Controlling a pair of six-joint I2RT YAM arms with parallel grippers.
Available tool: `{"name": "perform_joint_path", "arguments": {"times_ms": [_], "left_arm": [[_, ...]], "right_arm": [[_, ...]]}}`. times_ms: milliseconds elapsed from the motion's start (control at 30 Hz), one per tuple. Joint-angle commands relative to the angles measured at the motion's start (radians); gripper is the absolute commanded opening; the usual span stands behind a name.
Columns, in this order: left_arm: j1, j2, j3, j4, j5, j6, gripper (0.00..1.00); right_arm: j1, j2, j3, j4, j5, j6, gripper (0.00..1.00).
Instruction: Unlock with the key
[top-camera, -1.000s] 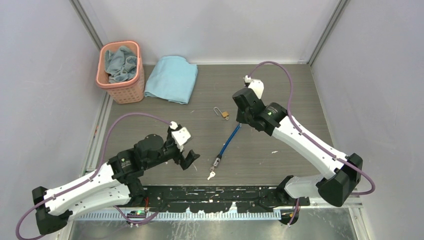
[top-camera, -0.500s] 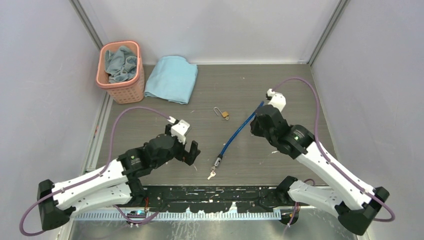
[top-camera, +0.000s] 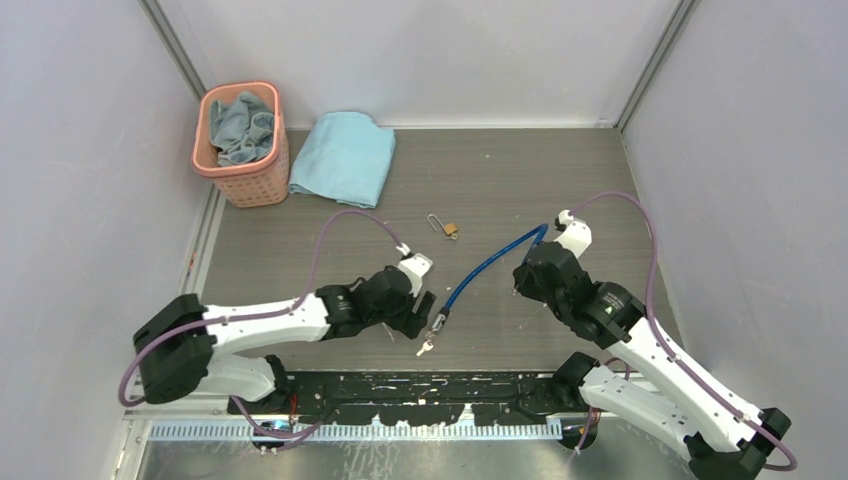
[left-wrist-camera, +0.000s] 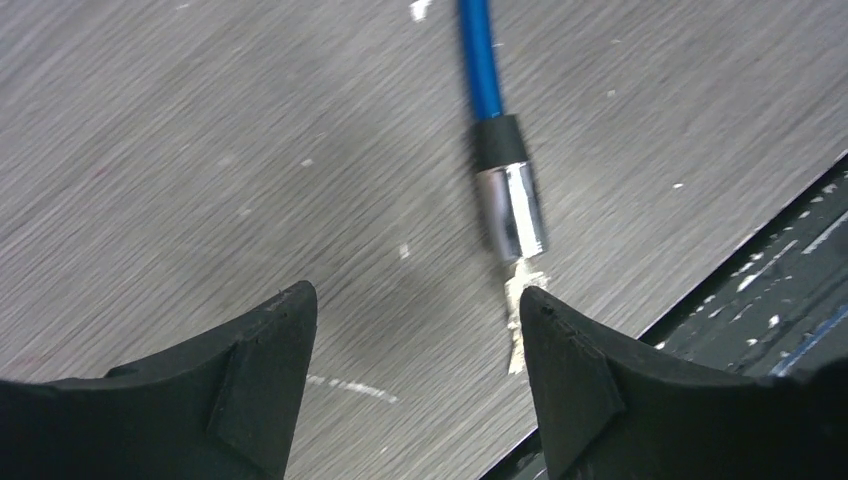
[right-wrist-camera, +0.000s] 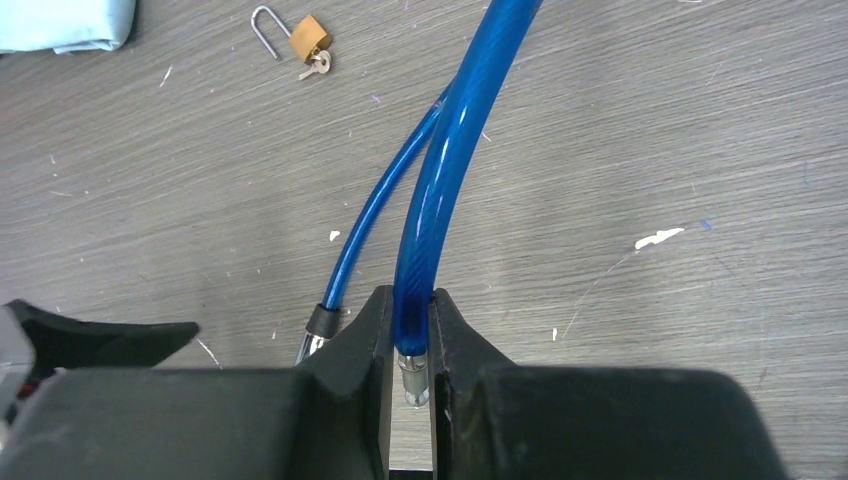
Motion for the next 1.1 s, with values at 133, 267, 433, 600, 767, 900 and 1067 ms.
{"name": "perform_joint_path", "arguments": {"times_ms": [133, 267, 433, 600, 767, 900, 1067], "left_arm": [[-0.089, 0.207, 0.134, 0.194, 0.004, -0.030, 0.69], [-0.123, 0.294, 0.174, 0.185, -0.043, -0.037, 0.63], [-0.157, 0.369, 0.210, 0.162, -0.101, -0.040, 0.44], [-0.191, 0.447, 0.260, 0.072, -0.211, -0.042, 0.29], [-0.195, 0.465, 0.274, 0.008, -0.322, -0.077, 0.18], [-0.194, 0.448, 0.268, -0.054, -0.436, -0.083, 0.16], [-0.186, 0.431, 0.250, -0.095, -0.491, -0.082, 0.15]], "right_arm": [[-0.003, -0.052, -0.043, 0.021, 0.003, 0.048, 0.01], [-0.003, -0.060, -0.047, 0.010, 0.001, 0.053, 0.01], [-0.003, -0.070, -0.051, 0.013, 0.002, 0.053, 0.01], [-0.003, -0.066, -0.061, 0.015, -0.003, 0.057, 0.01], [-0.003, -0.083, -0.102, 0.059, -0.034, 0.063, 0.01], [-0.003, -0.107, -0.154, 0.111, -0.059, 0.083, 0.01], [-0.003, -0.107, -0.221, 0.165, -0.064, 0.108, 0.01]]}}
